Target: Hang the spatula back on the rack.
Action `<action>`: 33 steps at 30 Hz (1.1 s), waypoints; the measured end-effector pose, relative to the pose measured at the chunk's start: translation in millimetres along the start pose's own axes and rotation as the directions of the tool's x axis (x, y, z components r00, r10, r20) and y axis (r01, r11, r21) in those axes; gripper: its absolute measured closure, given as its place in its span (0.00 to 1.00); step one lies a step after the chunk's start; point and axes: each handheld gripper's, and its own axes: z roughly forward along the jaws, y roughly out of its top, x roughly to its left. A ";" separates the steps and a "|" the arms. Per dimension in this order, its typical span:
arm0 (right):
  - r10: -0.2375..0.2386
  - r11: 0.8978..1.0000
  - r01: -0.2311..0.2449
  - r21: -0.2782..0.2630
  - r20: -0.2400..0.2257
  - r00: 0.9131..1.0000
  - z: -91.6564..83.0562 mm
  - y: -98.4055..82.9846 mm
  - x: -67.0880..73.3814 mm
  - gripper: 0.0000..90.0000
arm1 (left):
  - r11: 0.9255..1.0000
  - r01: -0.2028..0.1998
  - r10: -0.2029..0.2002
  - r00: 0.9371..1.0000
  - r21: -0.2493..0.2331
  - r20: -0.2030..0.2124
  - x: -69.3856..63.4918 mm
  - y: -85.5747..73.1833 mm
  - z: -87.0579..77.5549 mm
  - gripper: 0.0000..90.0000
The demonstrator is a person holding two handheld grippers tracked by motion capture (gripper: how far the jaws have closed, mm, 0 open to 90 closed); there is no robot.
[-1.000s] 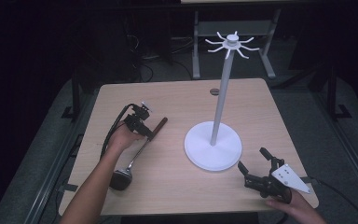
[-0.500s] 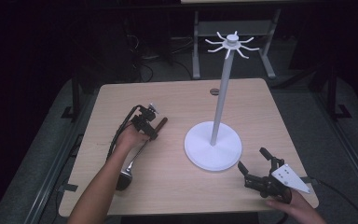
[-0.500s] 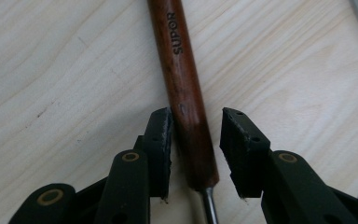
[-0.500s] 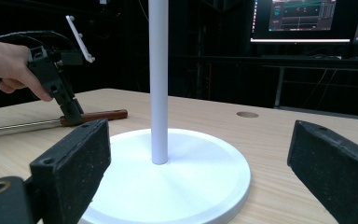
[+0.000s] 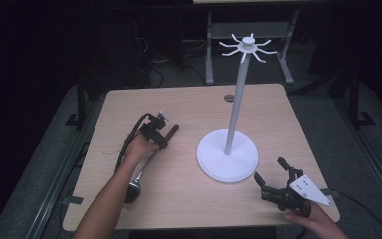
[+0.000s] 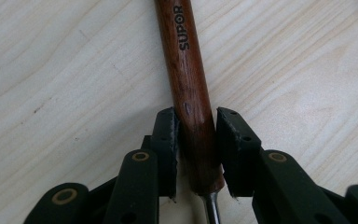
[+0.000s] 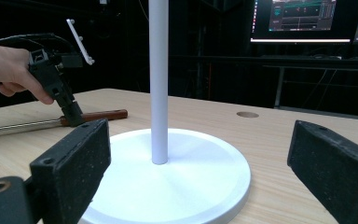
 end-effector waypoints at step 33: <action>-0.001 1.000 0.001 0.000 0.000 1.000 0.0 -0.1 0.2 0.06 | 0.919 0.004 0.028 0.997 -0.394 0.076 -10.8 -24.2 -89.2 0.81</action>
